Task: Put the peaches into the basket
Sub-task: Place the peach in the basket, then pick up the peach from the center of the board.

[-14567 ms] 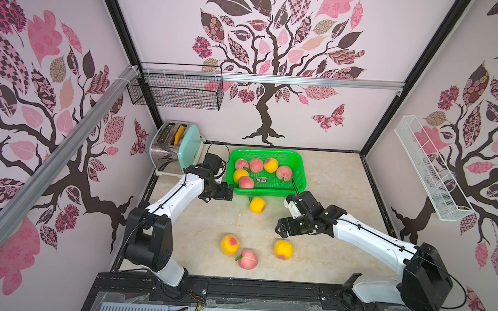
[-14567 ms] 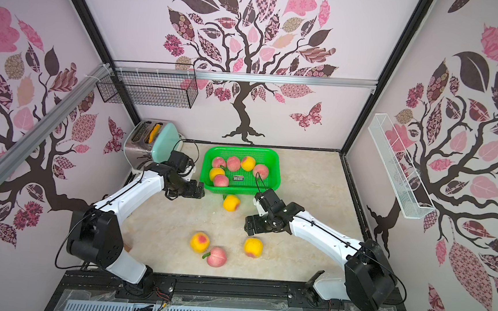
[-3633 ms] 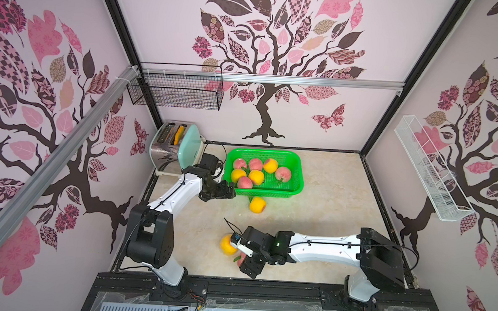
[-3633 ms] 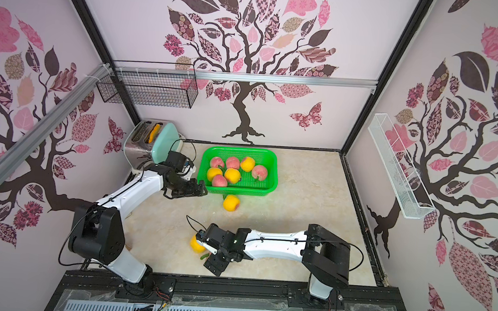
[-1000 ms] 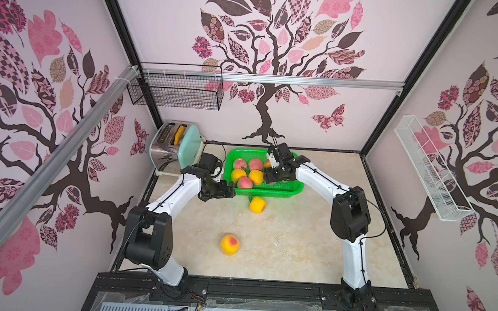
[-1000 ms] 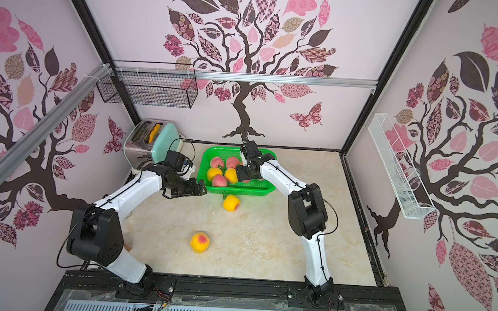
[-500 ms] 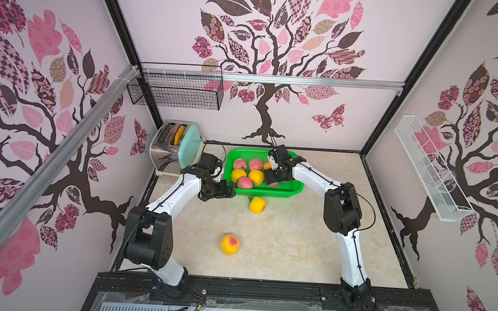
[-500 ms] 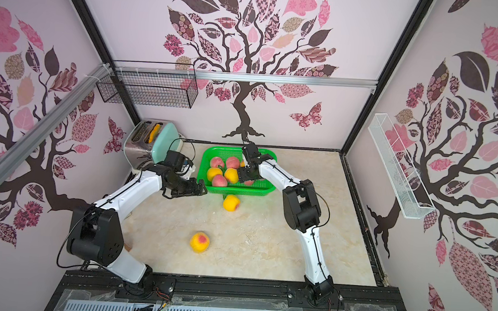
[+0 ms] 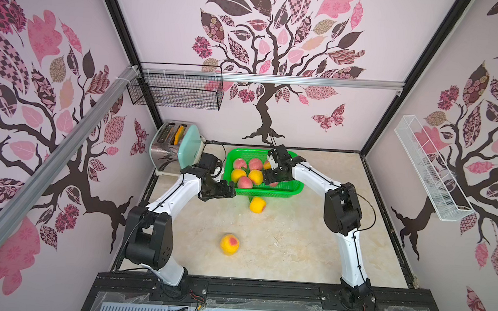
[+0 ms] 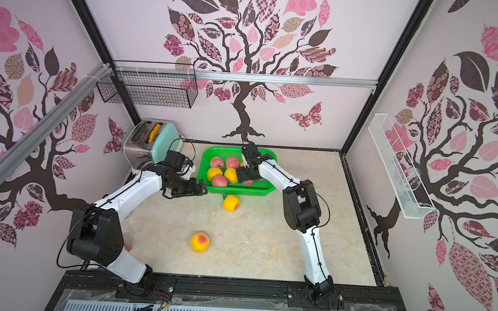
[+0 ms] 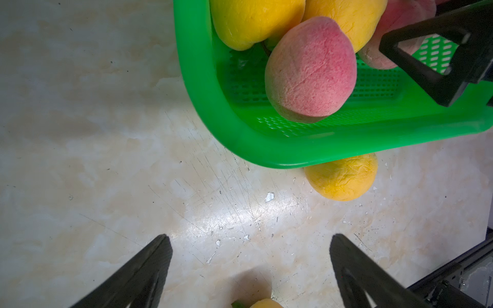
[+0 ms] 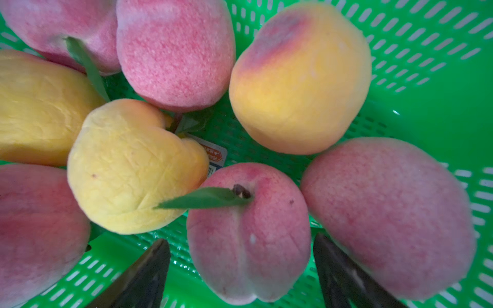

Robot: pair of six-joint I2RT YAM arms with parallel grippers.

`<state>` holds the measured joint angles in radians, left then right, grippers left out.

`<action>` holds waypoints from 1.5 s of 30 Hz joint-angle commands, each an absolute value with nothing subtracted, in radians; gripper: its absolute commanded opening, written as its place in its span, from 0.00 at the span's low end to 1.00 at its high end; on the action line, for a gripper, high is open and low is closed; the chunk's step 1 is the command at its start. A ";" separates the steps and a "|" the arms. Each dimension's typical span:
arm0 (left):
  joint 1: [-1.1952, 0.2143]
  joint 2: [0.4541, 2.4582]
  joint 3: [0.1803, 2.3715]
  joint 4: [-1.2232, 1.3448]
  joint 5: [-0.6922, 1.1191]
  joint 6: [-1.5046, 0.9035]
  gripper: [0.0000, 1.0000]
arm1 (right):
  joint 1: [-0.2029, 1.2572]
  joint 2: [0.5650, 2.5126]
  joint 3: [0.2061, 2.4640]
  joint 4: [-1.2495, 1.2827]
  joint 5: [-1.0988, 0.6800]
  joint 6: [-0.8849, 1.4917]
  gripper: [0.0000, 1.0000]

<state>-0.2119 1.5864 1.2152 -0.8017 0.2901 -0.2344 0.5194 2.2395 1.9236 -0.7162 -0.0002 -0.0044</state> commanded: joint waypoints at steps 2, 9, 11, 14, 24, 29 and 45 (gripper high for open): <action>-0.207 1.564 1.208 -0.799 0.298 -0.226 0.97 | 0.517 2.162 1.947 -0.718 -0.009 -0.005 0.87; -0.207 1.563 1.209 -0.799 0.298 -0.226 0.97 | 0.518 2.122 1.943 -0.721 -0.008 -0.005 0.87; -0.208 1.562 1.207 -0.798 0.298 -0.226 0.97 | 0.517 2.113 1.941 -0.721 -0.008 -0.005 0.87; -0.207 1.562 1.209 -0.798 0.298 -0.227 0.97 | 0.517 2.102 1.936 -0.722 -0.006 -0.008 0.87; -0.207 1.562 1.207 -0.798 0.298 -0.225 0.97 | 0.518 2.044 1.904 -0.708 -0.022 0.004 0.87; -0.207 1.561 1.209 -0.801 0.298 -0.223 0.97 | 0.517 1.977 1.856 -0.693 -0.074 0.015 0.87; -0.240 1.484 1.168 -0.766 0.275 -0.224 0.94 | 0.517 1.594 1.337 -0.443 -0.141 0.068 0.87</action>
